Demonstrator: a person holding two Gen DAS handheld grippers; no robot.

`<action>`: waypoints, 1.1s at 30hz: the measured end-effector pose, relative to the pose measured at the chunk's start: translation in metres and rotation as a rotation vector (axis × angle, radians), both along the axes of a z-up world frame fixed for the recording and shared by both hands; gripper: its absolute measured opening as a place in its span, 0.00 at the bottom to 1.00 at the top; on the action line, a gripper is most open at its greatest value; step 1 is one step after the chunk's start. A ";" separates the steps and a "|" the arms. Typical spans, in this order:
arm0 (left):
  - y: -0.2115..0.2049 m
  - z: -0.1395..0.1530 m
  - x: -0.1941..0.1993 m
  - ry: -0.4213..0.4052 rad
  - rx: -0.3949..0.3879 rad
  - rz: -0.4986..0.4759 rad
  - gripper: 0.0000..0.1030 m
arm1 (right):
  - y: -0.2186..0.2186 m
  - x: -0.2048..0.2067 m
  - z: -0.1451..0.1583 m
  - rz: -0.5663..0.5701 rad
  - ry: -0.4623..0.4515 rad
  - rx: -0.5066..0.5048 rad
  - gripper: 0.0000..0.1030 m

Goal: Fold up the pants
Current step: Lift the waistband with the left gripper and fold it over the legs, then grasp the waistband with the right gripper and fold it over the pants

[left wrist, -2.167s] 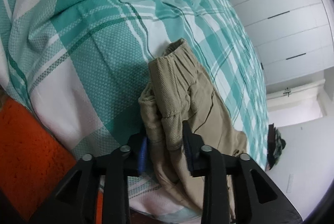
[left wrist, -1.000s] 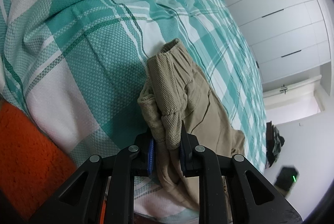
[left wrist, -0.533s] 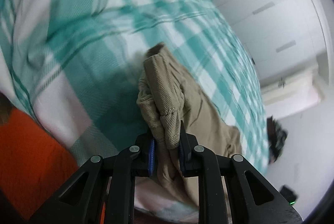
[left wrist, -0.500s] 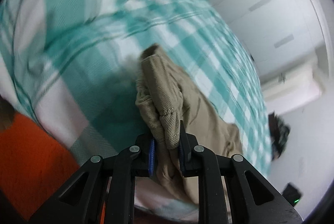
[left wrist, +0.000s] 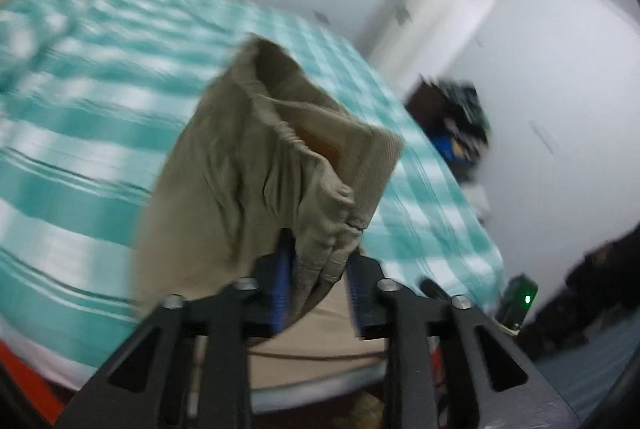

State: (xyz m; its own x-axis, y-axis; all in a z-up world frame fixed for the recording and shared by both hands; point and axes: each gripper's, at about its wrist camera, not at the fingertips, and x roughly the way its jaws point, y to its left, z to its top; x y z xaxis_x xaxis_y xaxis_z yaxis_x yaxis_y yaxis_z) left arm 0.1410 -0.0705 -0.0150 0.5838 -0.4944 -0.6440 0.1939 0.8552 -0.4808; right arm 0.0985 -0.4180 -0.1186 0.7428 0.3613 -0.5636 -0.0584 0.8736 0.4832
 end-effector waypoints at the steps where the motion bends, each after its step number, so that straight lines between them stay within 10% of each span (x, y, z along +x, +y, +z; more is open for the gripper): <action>1: -0.024 -0.014 0.006 0.034 -0.004 -0.059 0.57 | -0.006 0.000 0.000 -0.023 -0.008 0.012 0.58; 7: -0.054 -0.067 -0.003 0.150 0.009 -0.179 0.64 | -0.031 -0.003 -0.011 -0.138 0.011 0.078 0.58; 12: 0.028 -0.072 -0.013 0.112 0.124 -0.007 0.66 | -0.046 -0.012 -0.019 -0.136 0.029 0.113 0.59; 17: 0.099 -0.094 -0.031 0.091 0.235 0.160 0.66 | -0.010 0.005 -0.025 0.123 0.106 0.334 0.59; 24: 0.124 -0.133 -0.042 0.143 0.237 0.218 0.65 | 0.060 0.037 -0.053 0.188 0.365 0.176 0.44; 26: 0.123 -0.129 -0.042 0.118 0.242 0.211 0.65 | 0.068 0.043 -0.049 0.168 0.375 0.073 0.19; 30: 0.103 -0.120 -0.044 0.021 0.269 0.132 0.66 | 0.086 0.038 0.005 0.202 0.176 -0.104 0.17; 33: 0.075 -0.132 -0.038 0.026 0.358 0.023 0.64 | 0.090 0.054 -0.001 0.196 0.199 -0.180 0.17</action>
